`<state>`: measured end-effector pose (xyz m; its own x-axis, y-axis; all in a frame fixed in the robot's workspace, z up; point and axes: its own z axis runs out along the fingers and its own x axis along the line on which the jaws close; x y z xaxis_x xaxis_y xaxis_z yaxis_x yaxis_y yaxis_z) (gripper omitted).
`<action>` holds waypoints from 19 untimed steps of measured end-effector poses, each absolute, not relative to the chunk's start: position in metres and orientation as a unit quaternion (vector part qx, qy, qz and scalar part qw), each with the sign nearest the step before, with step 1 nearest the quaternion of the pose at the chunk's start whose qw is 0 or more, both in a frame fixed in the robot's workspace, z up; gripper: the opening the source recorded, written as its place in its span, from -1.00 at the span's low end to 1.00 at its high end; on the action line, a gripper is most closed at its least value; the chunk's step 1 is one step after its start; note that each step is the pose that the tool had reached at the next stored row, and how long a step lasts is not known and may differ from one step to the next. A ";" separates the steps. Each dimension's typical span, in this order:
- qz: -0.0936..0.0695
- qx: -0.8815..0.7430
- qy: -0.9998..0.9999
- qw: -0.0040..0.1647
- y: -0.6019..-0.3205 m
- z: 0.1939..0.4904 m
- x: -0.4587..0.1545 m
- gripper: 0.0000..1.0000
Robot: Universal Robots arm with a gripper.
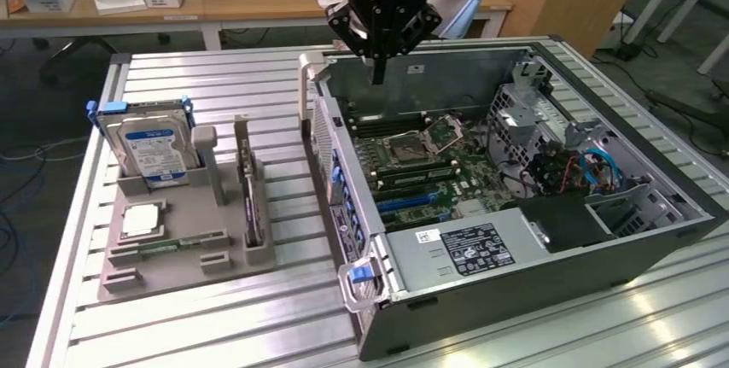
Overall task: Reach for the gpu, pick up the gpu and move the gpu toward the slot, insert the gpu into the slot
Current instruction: 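Reach for the gpu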
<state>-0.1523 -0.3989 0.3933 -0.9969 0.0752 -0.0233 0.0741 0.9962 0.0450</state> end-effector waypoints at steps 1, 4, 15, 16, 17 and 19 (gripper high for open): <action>0.022 0.037 0.999 0.012 -0.399 0.393 -0.153 -0.80; 0.022 0.037 0.999 0.012 -0.399 0.393 -0.157 -0.80; 0.022 0.037 0.999 0.012 -0.399 0.393 -0.169 -0.80; 0.022 0.037 0.999 0.012 -0.399 0.393 -0.170 -0.80; 0.022 0.037 0.999 0.012 -0.399 0.393 -0.171 -0.80; 0.022 0.037 0.999 0.013 -0.399 0.393 -0.173 -0.80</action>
<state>-0.1725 -0.3989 0.3932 -0.9969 0.0752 -0.0234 0.0741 0.9962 0.0451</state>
